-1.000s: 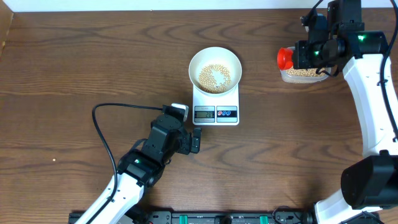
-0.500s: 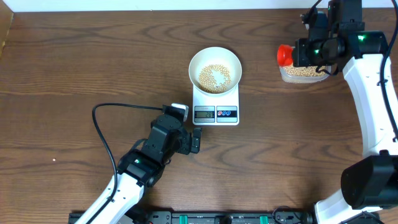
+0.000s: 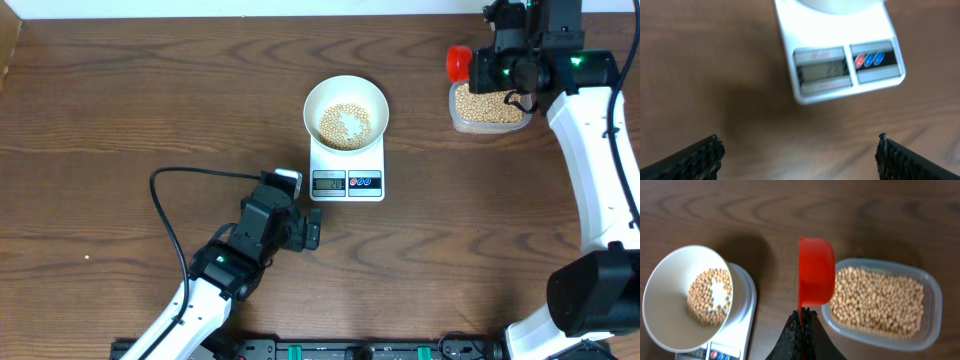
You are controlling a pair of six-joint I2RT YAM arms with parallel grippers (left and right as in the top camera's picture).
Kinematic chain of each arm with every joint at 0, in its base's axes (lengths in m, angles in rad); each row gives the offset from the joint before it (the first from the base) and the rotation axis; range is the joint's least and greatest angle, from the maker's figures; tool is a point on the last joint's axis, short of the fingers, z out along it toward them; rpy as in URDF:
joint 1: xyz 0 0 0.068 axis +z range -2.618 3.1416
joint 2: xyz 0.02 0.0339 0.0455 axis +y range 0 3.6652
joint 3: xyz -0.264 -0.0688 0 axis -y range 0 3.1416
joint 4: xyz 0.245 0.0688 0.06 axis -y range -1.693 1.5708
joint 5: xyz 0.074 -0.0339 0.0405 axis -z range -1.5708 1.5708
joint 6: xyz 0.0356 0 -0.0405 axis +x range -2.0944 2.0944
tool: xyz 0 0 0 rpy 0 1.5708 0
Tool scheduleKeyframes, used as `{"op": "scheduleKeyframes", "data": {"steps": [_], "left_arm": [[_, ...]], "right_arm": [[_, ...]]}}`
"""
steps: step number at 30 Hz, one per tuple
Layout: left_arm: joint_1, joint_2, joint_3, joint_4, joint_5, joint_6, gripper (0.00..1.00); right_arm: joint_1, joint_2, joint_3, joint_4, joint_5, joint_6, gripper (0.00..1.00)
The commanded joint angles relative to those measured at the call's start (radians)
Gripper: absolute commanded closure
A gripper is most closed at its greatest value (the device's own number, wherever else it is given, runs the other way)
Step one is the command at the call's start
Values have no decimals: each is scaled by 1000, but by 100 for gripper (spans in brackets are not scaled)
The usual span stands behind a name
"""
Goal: Scoop item into bowl and weigh 50g on scale
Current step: 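Lower the scoop into the tub and scoop more chickpeas, right gripper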
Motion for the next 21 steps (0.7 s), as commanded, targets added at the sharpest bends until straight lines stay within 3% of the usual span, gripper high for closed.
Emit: {"op": "scheduleKeyframes", "data": {"steps": [1, 7, 21], "left_arm": [[0, 2, -1, -42, -27, 6, 1], [0, 2, -1, -42, -27, 6, 1], [0, 2, -1, -42, -27, 6, 1]], "right_arm": [[15, -3, 3, 33, 37, -20, 99], [0, -3, 3, 58, 164, -25, 99], [-35, -3, 2, 38, 171, -54, 99]]}}
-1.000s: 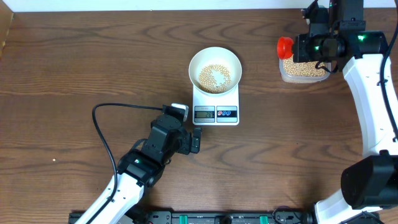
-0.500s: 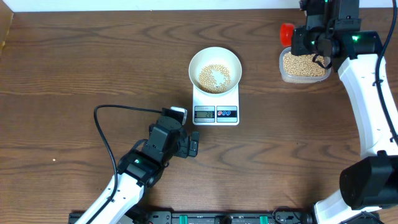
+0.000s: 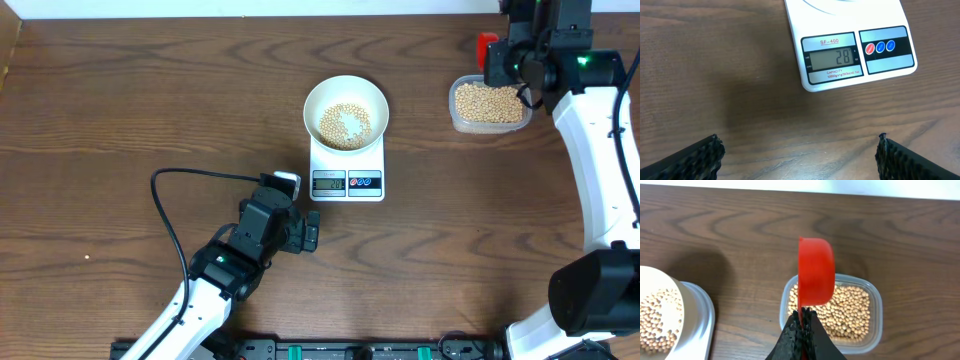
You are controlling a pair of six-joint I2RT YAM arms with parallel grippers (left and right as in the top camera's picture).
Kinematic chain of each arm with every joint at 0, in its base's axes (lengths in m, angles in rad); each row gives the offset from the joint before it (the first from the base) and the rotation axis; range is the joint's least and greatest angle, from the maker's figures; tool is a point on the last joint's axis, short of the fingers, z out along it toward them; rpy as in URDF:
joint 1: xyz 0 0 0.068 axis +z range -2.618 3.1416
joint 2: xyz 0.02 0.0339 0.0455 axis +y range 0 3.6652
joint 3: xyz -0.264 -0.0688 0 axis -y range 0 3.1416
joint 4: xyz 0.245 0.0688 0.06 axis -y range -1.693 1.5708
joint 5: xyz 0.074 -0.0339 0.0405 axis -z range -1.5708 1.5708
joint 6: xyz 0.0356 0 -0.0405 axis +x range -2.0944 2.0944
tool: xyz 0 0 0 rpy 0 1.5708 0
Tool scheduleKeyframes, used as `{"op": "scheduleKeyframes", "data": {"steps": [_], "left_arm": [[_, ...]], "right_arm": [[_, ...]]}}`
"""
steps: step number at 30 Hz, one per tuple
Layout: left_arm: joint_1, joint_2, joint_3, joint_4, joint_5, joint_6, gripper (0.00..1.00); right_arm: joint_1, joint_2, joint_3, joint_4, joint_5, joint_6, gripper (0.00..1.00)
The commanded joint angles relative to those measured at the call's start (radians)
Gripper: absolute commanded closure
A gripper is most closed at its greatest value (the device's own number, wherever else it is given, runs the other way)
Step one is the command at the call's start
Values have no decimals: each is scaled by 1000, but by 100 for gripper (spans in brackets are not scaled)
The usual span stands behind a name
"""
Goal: Scoop item into bowl and weigh 50g on scale
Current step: 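Lower the scoop into the tub and scoop more chickpeas, right gripper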
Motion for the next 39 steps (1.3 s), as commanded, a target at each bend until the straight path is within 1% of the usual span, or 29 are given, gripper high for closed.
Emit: {"op": "scheduleKeyframes", "data": {"steps": [1, 7, 19, 25, 39], "left_arm": [[0, 2, 0, -2, -13, 6, 1], [0, 2, 0, -2, -13, 6, 1], [0, 2, 0, -2, -13, 6, 1], [0, 2, 0, -2, -13, 6, 1], [0, 2, 0, -2, -13, 6, 1]], "right_arm": [[-12, -3, 2, -12, 11, -13, 99], [-24, -2, 2, -22, 3, -39, 99], [-66, 19, 2, -51, 3, -39, 99], [-91, 89, 2, -58, -2, -73, 99], [-99, 257, 2, 0, -10, -61, 99]]}}
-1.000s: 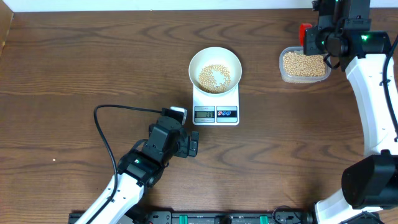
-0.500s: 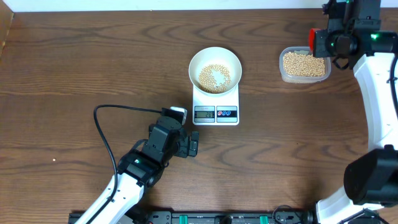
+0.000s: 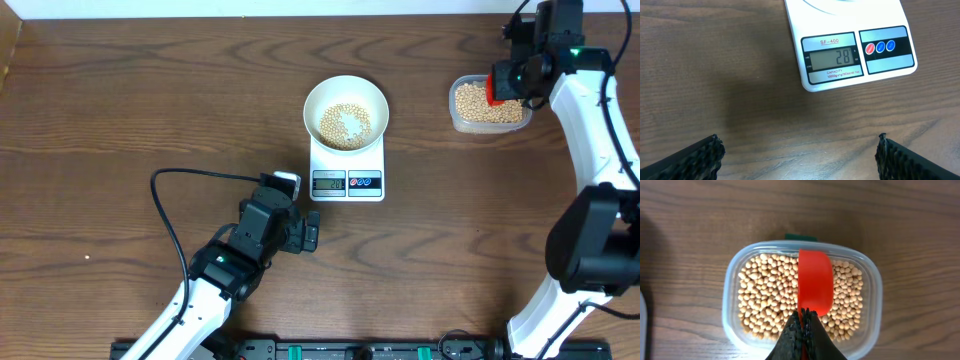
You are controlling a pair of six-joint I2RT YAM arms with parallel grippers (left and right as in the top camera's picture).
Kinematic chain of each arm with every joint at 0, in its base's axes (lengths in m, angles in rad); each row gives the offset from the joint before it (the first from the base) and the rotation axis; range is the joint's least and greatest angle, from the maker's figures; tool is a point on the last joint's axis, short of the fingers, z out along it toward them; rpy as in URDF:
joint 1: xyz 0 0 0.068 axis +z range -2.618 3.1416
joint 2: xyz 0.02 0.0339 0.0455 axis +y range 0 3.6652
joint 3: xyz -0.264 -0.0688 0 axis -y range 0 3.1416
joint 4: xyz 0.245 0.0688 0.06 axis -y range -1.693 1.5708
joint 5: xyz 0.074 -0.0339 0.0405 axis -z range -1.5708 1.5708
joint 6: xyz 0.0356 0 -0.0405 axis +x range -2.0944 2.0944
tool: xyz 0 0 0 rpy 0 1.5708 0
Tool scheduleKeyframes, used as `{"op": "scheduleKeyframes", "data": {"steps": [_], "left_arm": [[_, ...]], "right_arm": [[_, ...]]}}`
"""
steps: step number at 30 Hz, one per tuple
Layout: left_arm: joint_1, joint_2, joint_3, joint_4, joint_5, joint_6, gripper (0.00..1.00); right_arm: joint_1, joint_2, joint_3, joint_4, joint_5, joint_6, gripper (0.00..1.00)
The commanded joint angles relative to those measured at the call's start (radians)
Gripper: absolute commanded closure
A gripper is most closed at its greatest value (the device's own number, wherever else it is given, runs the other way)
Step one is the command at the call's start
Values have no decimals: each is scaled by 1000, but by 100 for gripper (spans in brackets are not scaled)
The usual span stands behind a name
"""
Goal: Scoop item into bowl and weigh 50g on scale
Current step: 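Lower the scoop into the tub and scoop more chickpeas, right gripper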
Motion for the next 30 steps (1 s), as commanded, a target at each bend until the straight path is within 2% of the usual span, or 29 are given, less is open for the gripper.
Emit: {"op": "scheduleKeyframes", "data": {"steps": [1, 7, 15, 24, 30], "left_arm": [[0, 2, 0, -2, -13, 6, 1], [0, 2, 0, -2, -13, 6, 1], [0, 2, 0, -2, -13, 6, 1], [0, 2, 0, -2, -13, 6, 1], [0, 2, 0, -2, -13, 6, 1]], "right_arm": [[-10, 57, 2, 9, -24, 4, 99], [-10, 105, 2, -5, -209, 13, 99], [-34, 105, 2, -28, -349, 48, 99], [-215, 105, 2, -56, -637, 50, 99], [-299, 105, 2, -80, -713, 46, 99]]}}
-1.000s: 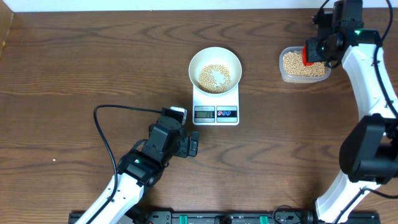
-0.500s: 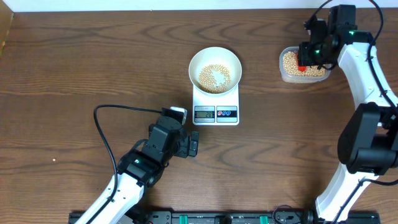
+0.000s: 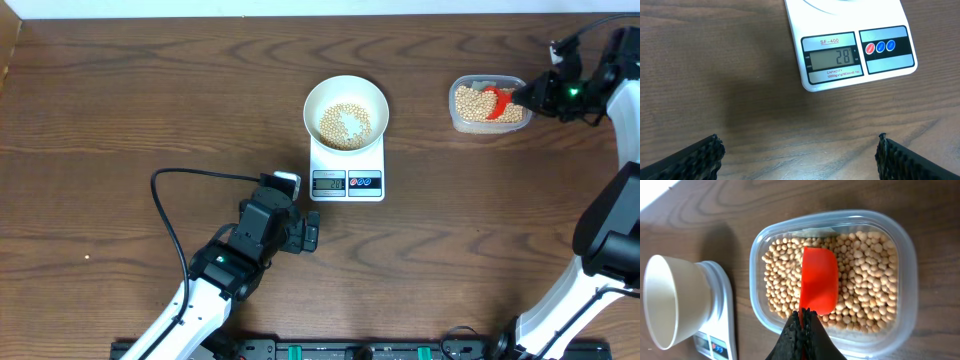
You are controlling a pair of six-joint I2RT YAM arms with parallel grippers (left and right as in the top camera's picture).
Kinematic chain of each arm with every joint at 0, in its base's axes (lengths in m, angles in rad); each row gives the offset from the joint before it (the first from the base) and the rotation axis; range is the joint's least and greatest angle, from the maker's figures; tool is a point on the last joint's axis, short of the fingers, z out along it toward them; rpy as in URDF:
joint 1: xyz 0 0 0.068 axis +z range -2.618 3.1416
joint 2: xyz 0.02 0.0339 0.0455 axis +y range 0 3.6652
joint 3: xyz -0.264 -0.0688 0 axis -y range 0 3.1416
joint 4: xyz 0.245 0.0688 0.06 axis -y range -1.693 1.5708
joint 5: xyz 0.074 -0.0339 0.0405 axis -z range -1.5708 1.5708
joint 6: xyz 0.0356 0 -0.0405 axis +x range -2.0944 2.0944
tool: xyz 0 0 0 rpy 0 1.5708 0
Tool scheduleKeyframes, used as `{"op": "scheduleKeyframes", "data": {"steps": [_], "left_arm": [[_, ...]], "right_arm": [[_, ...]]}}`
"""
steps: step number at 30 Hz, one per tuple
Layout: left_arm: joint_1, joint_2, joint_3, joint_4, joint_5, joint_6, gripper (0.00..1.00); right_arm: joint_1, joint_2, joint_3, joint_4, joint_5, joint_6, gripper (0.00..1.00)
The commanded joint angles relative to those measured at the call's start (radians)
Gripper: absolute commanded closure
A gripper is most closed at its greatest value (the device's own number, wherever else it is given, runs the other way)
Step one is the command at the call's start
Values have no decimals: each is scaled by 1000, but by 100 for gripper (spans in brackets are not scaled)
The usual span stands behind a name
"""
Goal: Scoop item into bowl and weigh 50g on scale
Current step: 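Lower the scoop into the tub and scoop more chickpeas, right gripper, then carry the scoop over the bowl and pour chickpeas in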
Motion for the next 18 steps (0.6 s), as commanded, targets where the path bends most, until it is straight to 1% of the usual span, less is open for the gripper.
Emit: {"op": "scheduleKeyframes", "data": {"steps": [1, 13, 18], "left_arm": [[0, 2, 0, -2, -13, 6, 1], [0, 2, 0, -2, -13, 6, 1], [0, 2, 0, -2, -13, 6, 1]], "right_arm": [[-29, 6, 2, -2, -97, 8, 99], [-137, 6, 2, 5, -330, 10, 99], [-180, 6, 2, -3, -391, 16, 99]]}}
